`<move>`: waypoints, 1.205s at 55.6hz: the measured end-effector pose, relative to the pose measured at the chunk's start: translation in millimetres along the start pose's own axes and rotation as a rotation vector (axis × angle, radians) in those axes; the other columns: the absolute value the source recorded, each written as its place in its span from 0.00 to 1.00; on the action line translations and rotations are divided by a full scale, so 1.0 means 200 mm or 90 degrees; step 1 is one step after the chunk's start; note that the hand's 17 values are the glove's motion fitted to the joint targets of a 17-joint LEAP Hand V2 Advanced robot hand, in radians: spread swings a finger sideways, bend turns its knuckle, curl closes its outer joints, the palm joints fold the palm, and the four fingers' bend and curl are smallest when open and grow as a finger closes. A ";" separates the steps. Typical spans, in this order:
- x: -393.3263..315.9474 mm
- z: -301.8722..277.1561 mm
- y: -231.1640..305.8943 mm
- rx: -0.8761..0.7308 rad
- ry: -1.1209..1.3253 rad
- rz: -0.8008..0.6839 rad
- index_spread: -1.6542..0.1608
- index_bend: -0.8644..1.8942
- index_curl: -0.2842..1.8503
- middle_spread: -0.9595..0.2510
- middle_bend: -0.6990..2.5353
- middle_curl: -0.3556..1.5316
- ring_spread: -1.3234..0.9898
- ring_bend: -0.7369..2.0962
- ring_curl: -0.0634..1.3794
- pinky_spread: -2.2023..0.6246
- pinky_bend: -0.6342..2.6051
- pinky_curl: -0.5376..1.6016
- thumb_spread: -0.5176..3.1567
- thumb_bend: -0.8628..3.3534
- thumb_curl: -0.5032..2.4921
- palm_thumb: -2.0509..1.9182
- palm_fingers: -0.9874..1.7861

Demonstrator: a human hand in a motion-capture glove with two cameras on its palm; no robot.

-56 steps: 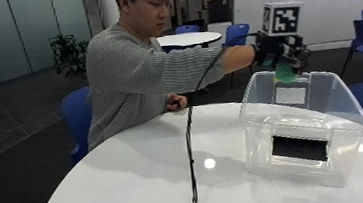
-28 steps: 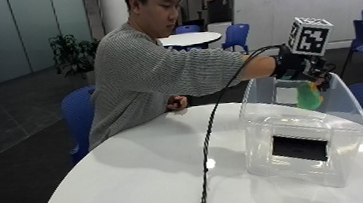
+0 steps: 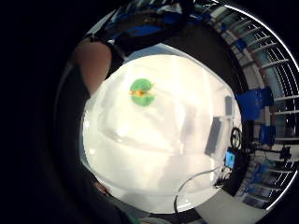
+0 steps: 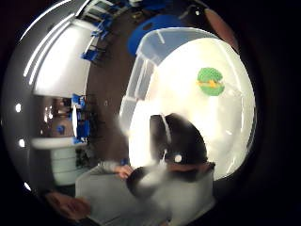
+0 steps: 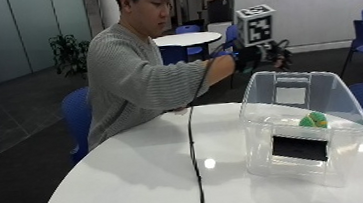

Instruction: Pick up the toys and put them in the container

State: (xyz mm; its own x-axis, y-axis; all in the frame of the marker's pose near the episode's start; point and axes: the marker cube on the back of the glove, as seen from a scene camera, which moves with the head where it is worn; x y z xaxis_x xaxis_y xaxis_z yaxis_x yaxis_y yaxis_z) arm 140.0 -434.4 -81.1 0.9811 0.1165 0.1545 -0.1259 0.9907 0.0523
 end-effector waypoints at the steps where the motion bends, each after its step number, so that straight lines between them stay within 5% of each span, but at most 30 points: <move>1: -0.03 0.00 0.07 0.002 -0.014 -0.005 0.70 0.38 0.29 0.54 0.27 0.43 0.43 0.49 0.24 0.75 0.47 0.42 0.53 0.20 0.26 0.56 0.40; 17: -0.07 0.04 1.25 0.075 0.045 -0.048 0.69 0.39 0.31 0.57 0.27 0.42 0.44 0.49 0.24 0.76 0.47 0.42 0.54 0.20 0.25 0.52 0.42; 27: -0.12 0.12 1.53 0.117 0.132 -0.007 0.69 0.39 0.32 0.59 0.28 0.42 0.45 0.48 0.24 0.77 0.46 0.41 0.55 0.20 0.25 0.52 0.42; 51: -0.50 0.70 2.37 0.077 0.154 -0.090 0.69 0.40 0.34 0.61 0.28 0.41 0.48 0.44 0.22 0.78 0.43 0.40 0.55 0.20 0.25 0.51 0.39; 67: -0.49 0.85 2.46 0.062 0.205 -0.162 0.69 0.40 0.35 0.61 0.27 0.41 0.48 0.42 0.21 0.79 0.41 0.40 0.55 0.20 0.25 0.52 0.38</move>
State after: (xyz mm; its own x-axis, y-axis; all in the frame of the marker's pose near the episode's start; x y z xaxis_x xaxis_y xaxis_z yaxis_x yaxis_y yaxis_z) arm -42.6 30.6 96.7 0.9768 -0.0989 -0.1901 0.1275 0.9812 0.1448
